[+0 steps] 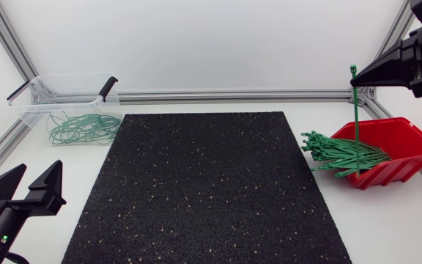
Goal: Take a green cable tie from the red box, thread the tail through the head to close it, then place it in the transparent bin on the left.
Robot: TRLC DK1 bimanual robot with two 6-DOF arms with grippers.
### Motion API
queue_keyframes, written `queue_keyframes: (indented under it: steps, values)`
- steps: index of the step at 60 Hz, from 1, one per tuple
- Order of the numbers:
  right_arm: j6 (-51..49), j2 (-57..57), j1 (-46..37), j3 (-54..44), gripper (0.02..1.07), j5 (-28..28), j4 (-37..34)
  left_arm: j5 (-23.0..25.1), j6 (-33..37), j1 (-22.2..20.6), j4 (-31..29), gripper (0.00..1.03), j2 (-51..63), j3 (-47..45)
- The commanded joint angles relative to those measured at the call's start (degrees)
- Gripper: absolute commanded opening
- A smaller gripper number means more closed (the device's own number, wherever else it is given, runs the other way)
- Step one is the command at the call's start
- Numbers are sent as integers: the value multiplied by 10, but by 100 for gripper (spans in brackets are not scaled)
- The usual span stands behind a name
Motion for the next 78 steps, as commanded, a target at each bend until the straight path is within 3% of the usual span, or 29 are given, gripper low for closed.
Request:
queue_keyframes:
  steps: [1, 23, 29, 42, 56, 66, 78]
  values:
    - [59, 16, 24, 19, 8, -8, -19, 15, -30, 12, 1, 99, 29, 33]
    - [185, 20, 146, -26, 8, -40, -47, 149, -112, 28, -52, 99, 166, 145]
    - [228, 36, 174, -26, 8, -71, -84, 211, -120, 27, -78, 98, 217, 181]
    - [277, 40, 225, -41, 8, -114, -68, 323, -120, 22, -128, 94, 307, 257]
    - [334, 39, 274, -70, 8, -173, -31, 416, -111, -38, -170, 92, 376, 308]
    - [372, 29, 302, -116, 8, -192, 30, 419, -109, -115, -192, 92, 392, 334]
    - [399, 19, 312, -145, 8, -208, 77, 388, -82, -170, -213, 91, 392, 366]
